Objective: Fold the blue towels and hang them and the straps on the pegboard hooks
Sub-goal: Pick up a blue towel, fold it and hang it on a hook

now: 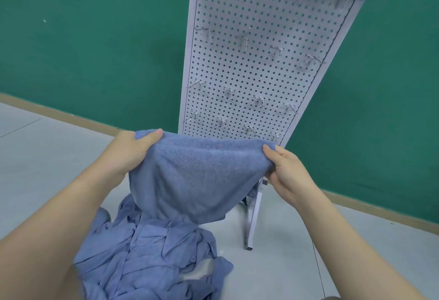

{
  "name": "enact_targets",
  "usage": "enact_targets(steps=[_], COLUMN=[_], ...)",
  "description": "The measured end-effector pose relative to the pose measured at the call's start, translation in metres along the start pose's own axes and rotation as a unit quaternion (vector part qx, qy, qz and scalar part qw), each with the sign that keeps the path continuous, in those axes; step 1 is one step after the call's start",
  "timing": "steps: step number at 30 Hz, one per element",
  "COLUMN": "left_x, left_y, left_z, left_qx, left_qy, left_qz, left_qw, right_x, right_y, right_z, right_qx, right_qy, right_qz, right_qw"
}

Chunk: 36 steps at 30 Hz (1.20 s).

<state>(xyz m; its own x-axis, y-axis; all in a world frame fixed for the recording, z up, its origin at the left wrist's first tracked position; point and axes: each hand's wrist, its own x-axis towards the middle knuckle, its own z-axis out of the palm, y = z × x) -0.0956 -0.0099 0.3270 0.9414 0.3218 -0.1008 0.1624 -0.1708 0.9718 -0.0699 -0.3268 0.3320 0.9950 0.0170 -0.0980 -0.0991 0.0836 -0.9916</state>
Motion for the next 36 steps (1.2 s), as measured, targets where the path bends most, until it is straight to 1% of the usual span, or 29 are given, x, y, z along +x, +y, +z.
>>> enact_targets(steps=[3, 6, 8, 10, 11, 12, 14, 16, 17, 20, 22, 23, 24, 26, 28, 29, 32, 36], left_x=[-0.002, -0.006, -0.009, -0.009, -0.009, -0.007, 0.000, 0.007, 0.010, 0.009, 0.007, 0.007, 0.006, 0.006, 0.004, 0.001, -0.005, -0.003], left_y=[0.005, 0.006, 0.007, 0.006, 0.005, 0.002, -0.007, -0.017, -0.019, -0.017, -0.016, -0.016, -0.015, -0.013, -0.009, -0.005, 0.002, 0.002], left_z=[-0.003, -0.003, -0.002, -0.002, -0.002, -0.002, -0.002, -0.004, -0.005, -0.007, -0.009, -0.009, -0.008, -0.006, -0.002, -0.001, 0.003, 0.003], left_qx=[-0.084, -0.152, -0.157, -0.145, -0.127, -0.091, 0.033, 0.133, 0.153, 0.165, 0.185, 0.186, 0.168, 0.079, -0.009, -0.037, -0.096, -0.143], left_qy=[-0.083, -0.164, -0.186, -0.195, -0.190, -0.170, -0.091, -0.030, -0.011, 0.026, 0.035, 0.032, 0.020, -0.004, -0.019, -0.027, -0.068, -0.097], left_qz=[-0.024, -0.004, 0.015, 0.026, 0.027, 0.027, 0.039, 0.044, 0.045, 0.053, 0.061, 0.058, 0.048, 0.023, 0.002, -0.005, -0.019, -0.023], left_qw=[0.993, 0.975, 0.970, 0.970, 0.973, 0.981, 0.995, 0.990, 0.987, 0.984, 0.980, 0.980, 0.984, 0.997, 1.000, 0.999, 0.993, 0.985], right_x=[0.002, 0.003, 0.001, 0.000, 0.000, 0.000, 0.002, 0.005, 0.006, 0.010, 0.012, 0.014, 0.016, 0.018, 0.016, 0.015, 0.009, 0.008], right_y=[0.002, 0.001, -0.001, -0.001, -0.001, 0.000, 0.005, 0.009, 0.010, 0.014, 0.015, 0.017, 0.019, 0.019, 0.015, 0.013, 0.013, 0.015], right_z=[-0.001, -0.001, 0.000, 0.001, 0.001, 0.002, 0.001, 0.000, -0.001, -0.003, -0.006, -0.007, -0.009, -0.010, -0.009, -0.009, -0.007, -0.004], right_qx=[0.000, 0.069, 0.090, 0.079, 0.060, 0.035, -0.032, -0.098, -0.118, -0.147, -0.152, -0.135, -0.102, 0.014, 0.113, 0.128, 0.102, 0.018], right_qy=[0.015, 0.007, -0.027, -0.052, -0.049, -0.042, -0.016, 0.005, 0.013, 0.038, 0.056, 0.058, 0.061, 0.053, 0.011, -0.016, -0.073, -0.073], right_qz=[0.010, 0.049, 0.044, 0.011, -0.006, -0.022, -0.046, -0.055, -0.056, -0.050, -0.027, -0.012, 0.007, 0.058, 0.086, 0.080, 0.048, 0.016], right_qw=[1.000, 0.996, 0.995, 0.995, 0.997, 0.998, 0.998, 0.994, 0.991, 0.987, 0.986, 0.989, 0.993, 0.997, 0.990, 0.988, 0.991, 0.997])
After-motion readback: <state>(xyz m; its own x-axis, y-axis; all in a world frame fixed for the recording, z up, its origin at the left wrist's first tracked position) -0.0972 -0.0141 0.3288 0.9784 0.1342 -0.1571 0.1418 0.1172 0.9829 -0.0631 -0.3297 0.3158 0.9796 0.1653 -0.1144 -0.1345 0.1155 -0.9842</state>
